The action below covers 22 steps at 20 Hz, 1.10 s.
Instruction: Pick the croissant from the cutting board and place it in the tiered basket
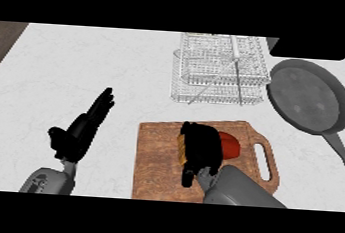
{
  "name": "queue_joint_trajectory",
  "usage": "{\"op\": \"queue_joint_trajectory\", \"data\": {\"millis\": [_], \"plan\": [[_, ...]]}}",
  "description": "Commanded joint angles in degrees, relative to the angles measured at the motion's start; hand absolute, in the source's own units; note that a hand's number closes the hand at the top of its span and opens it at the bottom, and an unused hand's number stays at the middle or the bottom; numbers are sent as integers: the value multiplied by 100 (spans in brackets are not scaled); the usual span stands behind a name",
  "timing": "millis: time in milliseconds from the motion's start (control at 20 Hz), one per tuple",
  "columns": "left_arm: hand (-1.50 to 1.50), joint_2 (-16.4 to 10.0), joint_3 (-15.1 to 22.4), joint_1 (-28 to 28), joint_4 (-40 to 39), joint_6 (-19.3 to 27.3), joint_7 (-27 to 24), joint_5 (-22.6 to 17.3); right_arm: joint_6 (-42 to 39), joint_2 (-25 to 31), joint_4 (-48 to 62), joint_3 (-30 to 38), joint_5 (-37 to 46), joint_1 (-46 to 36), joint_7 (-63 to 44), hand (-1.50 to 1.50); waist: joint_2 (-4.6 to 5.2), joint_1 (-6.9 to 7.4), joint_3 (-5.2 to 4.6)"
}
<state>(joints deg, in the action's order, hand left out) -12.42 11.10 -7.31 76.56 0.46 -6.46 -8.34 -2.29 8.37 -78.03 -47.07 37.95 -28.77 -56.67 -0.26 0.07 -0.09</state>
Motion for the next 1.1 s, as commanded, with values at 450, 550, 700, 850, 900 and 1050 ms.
{"op": "queue_joint_trajectory", "data": {"millis": [450, 550, 700, 850, 900, 1050], "plan": [[0, 216, -238, 18, 131, -11, 135, 215, -423, 1835, -661, 1578, 217, 616, 1851, 150, 22, -112, 21], [0, 62, -347, 113, 22, -92, -37, 195, -365, 2699, -357, 2082, -29, 773, 2575, 150, 68, -247, 37], [0, 82, -351, 80, 3, -87, -57, 201, -291, 3561, 93, 2909, -508, 651, 3726, 150, 96, -207, 40], [0, 236, -211, 48, 40, -60, -29, 246, -19, 3683, 375, 3828, -1436, 687, 4815, 150, 63, -194, 43], [0, 98, -290, 197, 213, -154, -4, 151, -202, 3757, 570, 4106, -1826, 689, 5136, 150, 50, -97, 48], [0, 114, -239, 182, 70, -226, -54, 185, -470, 3614, 716, 4754, -2706, 453, 5799, 150, 46, -61, 36]]}}
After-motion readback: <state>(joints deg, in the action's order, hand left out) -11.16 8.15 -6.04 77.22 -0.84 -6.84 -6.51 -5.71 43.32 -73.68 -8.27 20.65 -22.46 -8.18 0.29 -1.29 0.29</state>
